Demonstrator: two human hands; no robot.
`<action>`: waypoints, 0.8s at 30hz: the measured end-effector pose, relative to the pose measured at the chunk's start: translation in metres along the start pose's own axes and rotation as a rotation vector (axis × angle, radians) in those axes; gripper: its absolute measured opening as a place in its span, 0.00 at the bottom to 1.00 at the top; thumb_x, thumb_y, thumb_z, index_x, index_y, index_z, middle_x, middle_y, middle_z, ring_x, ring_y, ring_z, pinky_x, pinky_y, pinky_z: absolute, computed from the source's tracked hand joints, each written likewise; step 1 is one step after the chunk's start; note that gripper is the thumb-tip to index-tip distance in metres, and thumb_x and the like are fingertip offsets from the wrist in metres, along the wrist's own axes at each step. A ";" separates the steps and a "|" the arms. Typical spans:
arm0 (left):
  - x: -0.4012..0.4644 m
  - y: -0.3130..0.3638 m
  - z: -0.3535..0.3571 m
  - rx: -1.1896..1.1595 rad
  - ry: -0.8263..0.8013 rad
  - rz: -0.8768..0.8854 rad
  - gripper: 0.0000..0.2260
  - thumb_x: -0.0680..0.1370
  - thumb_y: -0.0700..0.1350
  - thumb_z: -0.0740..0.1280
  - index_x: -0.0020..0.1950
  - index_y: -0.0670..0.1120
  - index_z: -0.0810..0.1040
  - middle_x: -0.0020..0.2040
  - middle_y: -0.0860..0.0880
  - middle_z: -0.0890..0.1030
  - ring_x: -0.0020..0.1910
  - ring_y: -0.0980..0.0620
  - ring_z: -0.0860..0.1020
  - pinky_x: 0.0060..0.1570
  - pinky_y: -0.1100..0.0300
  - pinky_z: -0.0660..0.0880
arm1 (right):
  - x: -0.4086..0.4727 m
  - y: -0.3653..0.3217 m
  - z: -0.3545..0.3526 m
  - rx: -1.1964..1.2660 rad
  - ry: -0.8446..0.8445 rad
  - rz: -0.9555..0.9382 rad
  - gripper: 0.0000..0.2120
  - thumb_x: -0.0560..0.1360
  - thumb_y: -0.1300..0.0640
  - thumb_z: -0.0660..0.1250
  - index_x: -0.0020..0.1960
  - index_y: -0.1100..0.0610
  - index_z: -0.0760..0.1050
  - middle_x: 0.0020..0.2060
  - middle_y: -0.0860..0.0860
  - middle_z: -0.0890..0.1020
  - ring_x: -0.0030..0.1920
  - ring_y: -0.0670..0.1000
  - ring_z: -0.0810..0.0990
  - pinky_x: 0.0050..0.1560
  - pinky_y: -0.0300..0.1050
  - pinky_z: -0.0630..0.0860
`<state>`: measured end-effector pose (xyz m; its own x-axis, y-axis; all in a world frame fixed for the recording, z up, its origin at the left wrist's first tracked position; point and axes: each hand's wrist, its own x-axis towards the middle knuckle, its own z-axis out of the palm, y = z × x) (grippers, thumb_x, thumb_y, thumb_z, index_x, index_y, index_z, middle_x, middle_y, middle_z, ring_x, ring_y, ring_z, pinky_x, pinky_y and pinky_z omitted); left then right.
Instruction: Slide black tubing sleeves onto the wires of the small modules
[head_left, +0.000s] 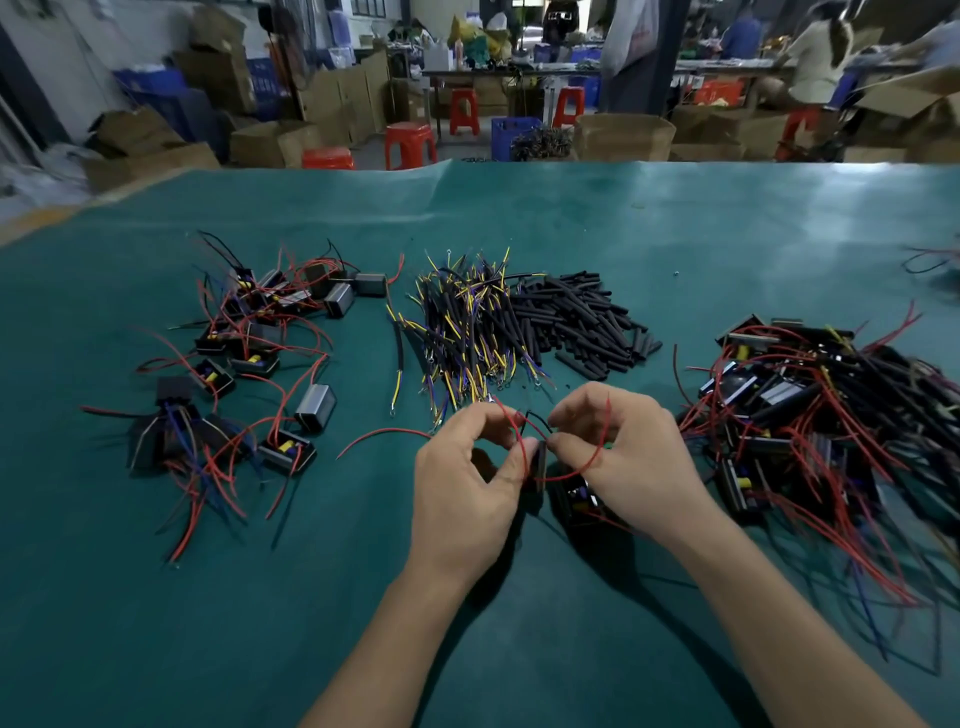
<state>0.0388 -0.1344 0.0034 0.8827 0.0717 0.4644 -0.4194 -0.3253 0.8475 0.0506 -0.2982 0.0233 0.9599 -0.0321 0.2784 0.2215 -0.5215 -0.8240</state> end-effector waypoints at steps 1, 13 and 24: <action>0.000 -0.001 0.000 0.009 0.022 0.006 0.05 0.74 0.43 0.74 0.47 0.49 0.80 0.43 0.56 0.82 0.45 0.56 0.80 0.47 0.69 0.72 | -0.001 -0.001 0.001 -0.018 0.010 -0.018 0.09 0.70 0.62 0.75 0.40 0.49 0.79 0.32 0.44 0.84 0.32 0.48 0.81 0.37 0.41 0.77; 0.004 -0.010 0.001 0.009 0.031 0.120 0.03 0.77 0.38 0.72 0.47 0.45 0.85 0.52 0.52 0.82 0.52 0.56 0.81 0.48 0.64 0.76 | -0.010 -0.010 0.008 -0.269 0.095 -0.291 0.07 0.72 0.50 0.71 0.45 0.50 0.86 0.34 0.47 0.82 0.36 0.48 0.80 0.38 0.49 0.78; 0.002 -0.012 0.002 -0.029 -0.022 0.116 0.08 0.77 0.53 0.70 0.55 0.61 0.82 0.45 0.64 0.79 0.42 0.55 0.77 0.42 0.67 0.70 | -0.014 -0.017 0.018 -0.201 0.175 -0.137 0.02 0.72 0.57 0.74 0.44 0.54 0.83 0.34 0.47 0.86 0.36 0.50 0.85 0.45 0.52 0.81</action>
<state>0.0457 -0.1326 -0.0062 0.8322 0.0147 0.5543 -0.5245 -0.3030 0.7957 0.0368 -0.2733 0.0241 0.8754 -0.0873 0.4754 0.2918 -0.6887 -0.6638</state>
